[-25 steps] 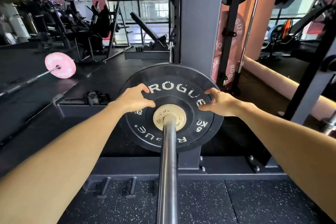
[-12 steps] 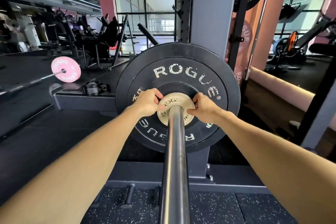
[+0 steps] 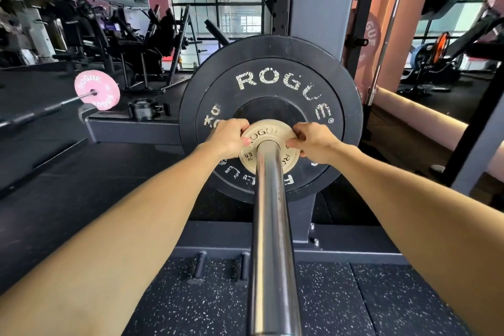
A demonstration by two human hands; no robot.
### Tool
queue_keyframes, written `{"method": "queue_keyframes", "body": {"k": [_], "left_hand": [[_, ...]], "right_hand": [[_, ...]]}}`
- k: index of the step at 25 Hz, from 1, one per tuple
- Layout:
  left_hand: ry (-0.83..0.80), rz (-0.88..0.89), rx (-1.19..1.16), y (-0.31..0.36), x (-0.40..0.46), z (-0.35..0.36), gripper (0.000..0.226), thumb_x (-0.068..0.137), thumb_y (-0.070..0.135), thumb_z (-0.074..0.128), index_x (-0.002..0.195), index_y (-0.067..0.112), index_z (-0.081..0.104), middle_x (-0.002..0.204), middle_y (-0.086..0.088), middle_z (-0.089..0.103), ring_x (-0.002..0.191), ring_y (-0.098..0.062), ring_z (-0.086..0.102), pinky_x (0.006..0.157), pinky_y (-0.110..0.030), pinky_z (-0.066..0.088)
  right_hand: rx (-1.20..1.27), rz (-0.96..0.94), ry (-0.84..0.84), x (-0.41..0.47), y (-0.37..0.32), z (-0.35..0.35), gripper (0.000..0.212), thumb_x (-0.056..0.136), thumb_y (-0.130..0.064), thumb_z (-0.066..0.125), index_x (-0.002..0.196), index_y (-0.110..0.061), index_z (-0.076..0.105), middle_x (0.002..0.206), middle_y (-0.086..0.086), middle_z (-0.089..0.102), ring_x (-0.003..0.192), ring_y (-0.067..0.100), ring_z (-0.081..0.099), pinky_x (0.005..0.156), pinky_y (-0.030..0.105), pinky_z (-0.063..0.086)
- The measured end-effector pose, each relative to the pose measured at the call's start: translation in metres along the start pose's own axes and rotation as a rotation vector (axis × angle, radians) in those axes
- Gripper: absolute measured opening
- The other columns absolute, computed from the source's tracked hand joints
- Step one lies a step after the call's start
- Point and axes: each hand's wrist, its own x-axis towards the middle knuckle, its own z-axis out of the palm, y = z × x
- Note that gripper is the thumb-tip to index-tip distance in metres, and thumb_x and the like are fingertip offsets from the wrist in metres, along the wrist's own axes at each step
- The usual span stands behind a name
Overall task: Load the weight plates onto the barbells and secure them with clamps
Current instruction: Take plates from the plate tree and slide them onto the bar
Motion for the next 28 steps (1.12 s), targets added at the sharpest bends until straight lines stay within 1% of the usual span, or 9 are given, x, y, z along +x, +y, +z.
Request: {"method": "queue_keyframes", "body": {"k": [3,6,9,11,16,19,22,26,28], "left_hand": [[0.002,0.016,-0.011,0.000,-0.015,0.000,0.004,0.092,0.017,0.068,0.093,0.020,0.066,0.087,-0.005,0.065,0.083,-0.029,0.070,0.075,-0.047,0.061],[0.000,0.031,-0.020,0.003,-0.030,-0.004,0.008,0.092,0.016,0.068,0.089,0.022,0.066,0.091,-0.007,0.065,0.084,-0.030,0.070,0.074,-0.047,0.061],[-0.015,0.040,-0.009,0.007,-0.046,-0.009,0.008,0.092,0.017,0.069,0.089,0.024,0.065,0.094,-0.006,0.065,0.088,-0.031,0.069,0.077,-0.046,0.061],[-0.023,0.049,0.001,0.010,-0.058,-0.012,0.007,0.091,0.019,0.069,0.089,0.024,0.065,0.095,-0.006,0.065,0.089,-0.032,0.068,0.078,-0.047,0.060],[-0.016,0.090,0.000,0.014,-0.089,-0.016,0.006,0.092,0.018,0.069,0.091,0.023,0.065,0.096,-0.005,0.067,0.090,-0.032,0.068,0.078,-0.048,0.060],[-0.020,0.109,-0.015,0.015,-0.108,-0.019,0.007,0.092,0.019,0.069,0.091,0.024,0.065,0.099,-0.006,0.068,0.089,-0.031,0.069,0.077,-0.046,0.060],[-0.018,0.120,-0.016,0.022,-0.129,-0.024,0.009,0.093,0.017,0.069,0.091,0.024,0.064,0.101,-0.007,0.068,0.087,-0.031,0.069,0.074,-0.045,0.061],[-0.015,0.104,-0.015,0.032,-0.158,-0.030,0.021,0.092,0.017,0.069,0.078,0.029,0.058,0.102,-0.008,0.067,0.090,-0.032,0.068,0.078,-0.046,0.061],[-0.017,0.104,-0.001,0.034,-0.167,-0.031,0.019,0.093,0.017,0.068,0.081,0.029,0.059,0.103,-0.008,0.066,0.092,-0.032,0.068,0.078,-0.045,0.061]], "right_hand": [[0.018,0.006,0.009,-0.018,-0.004,0.001,0.024,0.094,-0.018,0.063,0.074,-0.021,0.051,0.079,0.003,0.061,0.073,0.023,0.063,0.052,0.020,0.047],[0.073,0.017,0.008,-0.037,-0.007,0.001,0.024,0.094,-0.015,0.063,0.074,-0.021,0.052,0.071,-0.003,0.057,0.062,0.010,0.057,0.045,0.009,0.042],[0.072,0.013,0.024,-0.056,-0.012,0.000,0.010,0.094,-0.015,0.064,0.088,-0.009,0.057,0.074,0.000,0.057,0.064,0.016,0.058,0.055,0.017,0.052],[0.088,0.015,0.023,-0.067,-0.016,0.002,0.010,0.094,-0.015,0.064,0.092,-0.008,0.057,0.081,0.003,0.059,0.071,0.019,0.061,0.066,0.027,0.057],[0.152,0.045,0.052,-0.097,-0.022,0.006,0.015,0.093,-0.012,0.065,0.103,-0.002,0.062,0.100,0.013,0.066,0.093,0.028,0.067,0.078,0.043,0.060],[0.157,0.059,0.053,-0.117,-0.028,0.007,0.018,0.092,-0.012,0.066,0.106,0.000,0.062,0.107,0.017,0.067,0.099,0.031,0.068,0.080,0.046,0.060],[0.137,0.059,0.066,-0.136,-0.037,0.004,0.020,0.092,-0.011,0.066,0.108,0.002,0.062,0.107,0.018,0.067,0.097,0.031,0.068,0.081,0.046,0.060],[0.130,0.041,0.045,-0.160,-0.043,0.001,0.018,0.092,-0.010,0.066,0.105,0.002,0.061,0.106,0.019,0.067,0.094,0.030,0.069,0.080,0.044,0.060],[0.135,0.041,0.046,-0.167,-0.041,0.002,0.018,0.092,-0.010,0.066,0.104,0.002,0.061,0.107,0.020,0.067,0.095,0.030,0.070,0.079,0.045,0.060]]}}
